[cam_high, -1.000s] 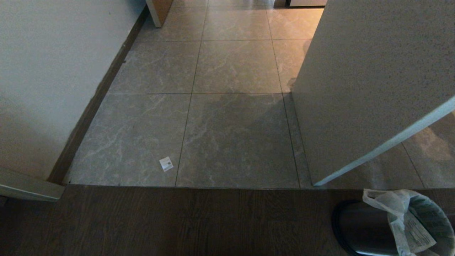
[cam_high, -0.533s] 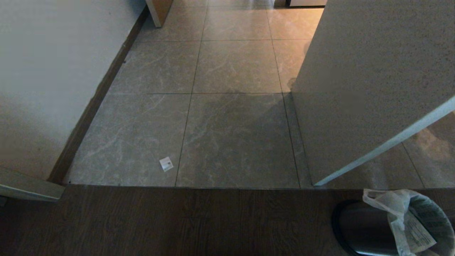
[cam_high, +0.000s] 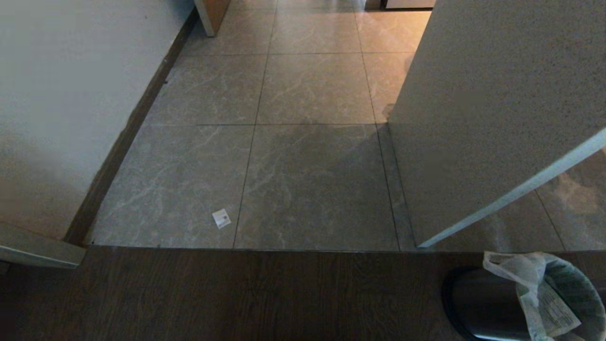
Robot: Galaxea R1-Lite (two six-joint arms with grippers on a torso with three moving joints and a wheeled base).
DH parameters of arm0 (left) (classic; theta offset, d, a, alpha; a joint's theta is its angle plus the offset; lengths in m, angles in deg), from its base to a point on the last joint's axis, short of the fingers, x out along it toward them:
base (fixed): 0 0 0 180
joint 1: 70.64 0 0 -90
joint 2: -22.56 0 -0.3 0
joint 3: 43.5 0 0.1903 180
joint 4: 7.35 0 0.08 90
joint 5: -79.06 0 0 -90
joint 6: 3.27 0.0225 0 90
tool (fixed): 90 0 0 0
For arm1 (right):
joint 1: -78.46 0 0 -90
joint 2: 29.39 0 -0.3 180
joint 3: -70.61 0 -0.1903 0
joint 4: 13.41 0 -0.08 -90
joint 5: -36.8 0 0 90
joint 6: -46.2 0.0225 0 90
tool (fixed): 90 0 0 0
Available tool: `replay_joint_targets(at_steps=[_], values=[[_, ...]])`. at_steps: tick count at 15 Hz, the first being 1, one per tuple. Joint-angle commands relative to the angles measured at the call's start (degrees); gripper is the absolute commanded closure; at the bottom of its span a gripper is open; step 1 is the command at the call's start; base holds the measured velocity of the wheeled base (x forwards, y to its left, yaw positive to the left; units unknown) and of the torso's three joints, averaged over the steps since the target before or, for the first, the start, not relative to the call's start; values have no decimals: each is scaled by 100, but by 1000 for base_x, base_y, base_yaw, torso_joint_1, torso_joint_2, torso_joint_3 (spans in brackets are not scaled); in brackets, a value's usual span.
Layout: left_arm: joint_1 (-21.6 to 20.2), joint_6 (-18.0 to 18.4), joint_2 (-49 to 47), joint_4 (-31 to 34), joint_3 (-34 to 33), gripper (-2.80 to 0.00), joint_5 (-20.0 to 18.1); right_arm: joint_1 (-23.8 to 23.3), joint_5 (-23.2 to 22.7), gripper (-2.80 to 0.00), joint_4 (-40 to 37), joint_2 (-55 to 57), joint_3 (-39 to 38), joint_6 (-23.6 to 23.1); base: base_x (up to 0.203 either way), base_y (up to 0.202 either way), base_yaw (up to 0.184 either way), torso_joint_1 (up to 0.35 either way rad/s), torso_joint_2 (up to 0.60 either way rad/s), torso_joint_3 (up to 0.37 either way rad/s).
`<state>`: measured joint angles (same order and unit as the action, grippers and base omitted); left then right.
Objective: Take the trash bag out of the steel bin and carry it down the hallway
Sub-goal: Place the outer trash can on the ground
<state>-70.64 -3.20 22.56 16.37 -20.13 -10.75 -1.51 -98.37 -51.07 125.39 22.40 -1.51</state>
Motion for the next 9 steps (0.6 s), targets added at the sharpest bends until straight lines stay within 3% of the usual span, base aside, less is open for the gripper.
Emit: replay_joint_targets(at_steps=[1, 9], values=[[0, 1, 0, 0, 0, 0, -1, 48, -36, 0, -348, 101, 275, -54, 0, 0, 0, 0, 0, 0], [0, 1, 0, 0, 0, 0, -1, 96, -31, 0, -386, 113, 302, -40, 0, 0, 0, 0, 0, 0]])
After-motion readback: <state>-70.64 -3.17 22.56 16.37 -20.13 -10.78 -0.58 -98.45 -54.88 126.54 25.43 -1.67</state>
